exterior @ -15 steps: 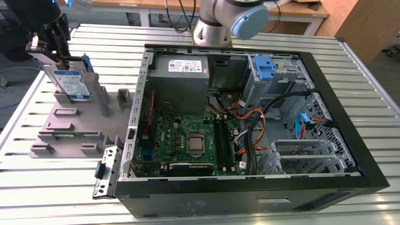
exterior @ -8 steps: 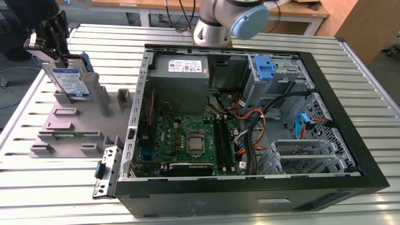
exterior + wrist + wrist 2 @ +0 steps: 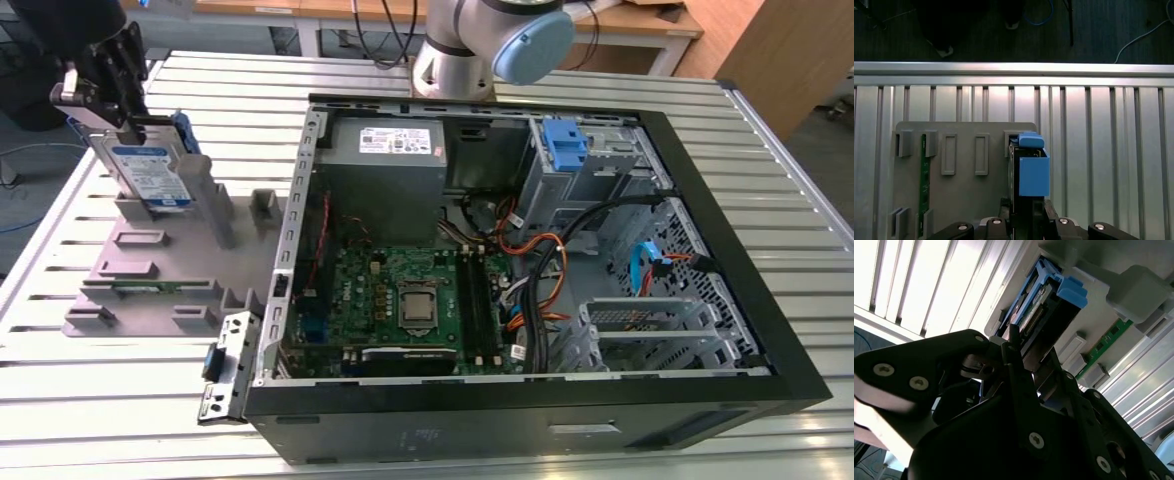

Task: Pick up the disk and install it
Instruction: 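Pick up the disk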

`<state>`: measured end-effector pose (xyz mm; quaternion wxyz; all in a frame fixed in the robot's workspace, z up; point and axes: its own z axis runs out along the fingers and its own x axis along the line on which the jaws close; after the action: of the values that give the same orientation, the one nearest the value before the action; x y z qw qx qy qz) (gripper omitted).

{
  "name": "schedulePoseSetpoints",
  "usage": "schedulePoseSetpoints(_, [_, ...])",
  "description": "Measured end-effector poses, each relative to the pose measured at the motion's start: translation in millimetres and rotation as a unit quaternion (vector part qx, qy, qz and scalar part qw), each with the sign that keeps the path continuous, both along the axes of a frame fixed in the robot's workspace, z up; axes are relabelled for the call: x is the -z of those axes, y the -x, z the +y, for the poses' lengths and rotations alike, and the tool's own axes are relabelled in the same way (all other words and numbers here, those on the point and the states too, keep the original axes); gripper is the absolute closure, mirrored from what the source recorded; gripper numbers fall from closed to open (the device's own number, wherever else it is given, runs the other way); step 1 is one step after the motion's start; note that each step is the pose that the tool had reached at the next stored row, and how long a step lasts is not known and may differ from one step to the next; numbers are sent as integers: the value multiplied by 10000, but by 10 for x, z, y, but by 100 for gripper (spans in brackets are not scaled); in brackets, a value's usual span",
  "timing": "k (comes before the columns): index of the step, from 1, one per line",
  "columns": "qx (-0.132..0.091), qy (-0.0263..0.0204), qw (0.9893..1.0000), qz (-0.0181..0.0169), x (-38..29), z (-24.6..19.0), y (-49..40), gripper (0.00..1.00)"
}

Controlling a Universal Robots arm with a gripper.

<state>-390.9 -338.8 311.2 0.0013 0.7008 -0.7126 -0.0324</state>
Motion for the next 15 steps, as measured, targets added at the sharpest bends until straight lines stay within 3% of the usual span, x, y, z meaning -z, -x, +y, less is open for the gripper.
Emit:
schedulePoseSetpoints(9, [0,3,10000,2,-25,0,0,65])
schedulePoseSetpoints(15, [0,2,10000,1,-182,0,0,65])
